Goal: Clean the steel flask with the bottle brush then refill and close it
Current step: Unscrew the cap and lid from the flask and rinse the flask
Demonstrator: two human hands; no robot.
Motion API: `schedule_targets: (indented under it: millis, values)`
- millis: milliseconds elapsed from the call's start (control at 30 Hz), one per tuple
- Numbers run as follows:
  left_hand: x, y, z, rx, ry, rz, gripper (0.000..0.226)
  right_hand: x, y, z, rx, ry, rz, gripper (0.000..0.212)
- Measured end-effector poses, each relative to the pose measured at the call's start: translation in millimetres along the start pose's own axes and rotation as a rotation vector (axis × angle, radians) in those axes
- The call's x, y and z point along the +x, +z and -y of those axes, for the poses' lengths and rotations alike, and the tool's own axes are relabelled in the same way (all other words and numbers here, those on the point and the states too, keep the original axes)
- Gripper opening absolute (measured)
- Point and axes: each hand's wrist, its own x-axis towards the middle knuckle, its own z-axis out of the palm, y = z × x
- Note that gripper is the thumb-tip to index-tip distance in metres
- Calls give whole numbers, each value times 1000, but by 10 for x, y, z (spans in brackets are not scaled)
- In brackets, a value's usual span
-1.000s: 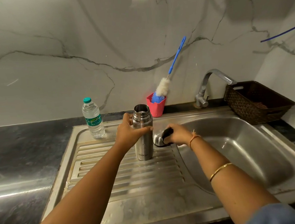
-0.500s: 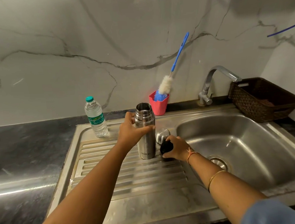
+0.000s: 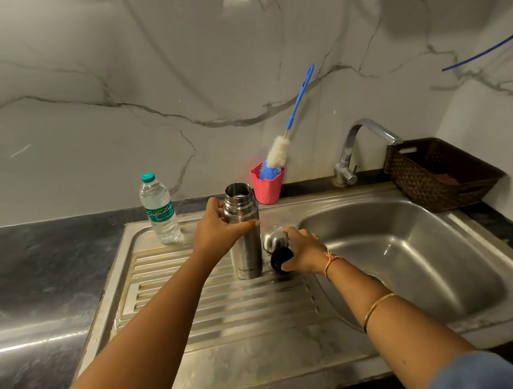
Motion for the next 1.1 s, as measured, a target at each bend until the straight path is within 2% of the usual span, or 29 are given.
schedule_targets:
  millis: [133,267,333,500,667,767,933,1100]
  values:
    - [-58,-36,46,10,7,-92,58,-56,-62,16,94,-52,-67,85]
    - [-212,-90,35,49,12,-137,61,-276,-103,202,444,-183,-109,83]
    - [-323,-110,-9,105,22,-147,62,-405,-115,349,560,-258,-106,85]
    - [-609,-87,-144,162,41,-179,58,-619,-33,604,676,-404,-51,93]
    - [-829,67,-273,45,10,-159,59,-756,127,541,695,-463,-219,102]
    - [-905,212,-362,5,26,-105,61,-842,120,374,685,-416,-292,110]
    - [-964,602,-453,-106,41,-6,59,-942,-98,-4,628,-381,-364,87]
    - [-1009,1041,-461,-232,112,112,58,-986,-360,-441,556,-397,-367,84]
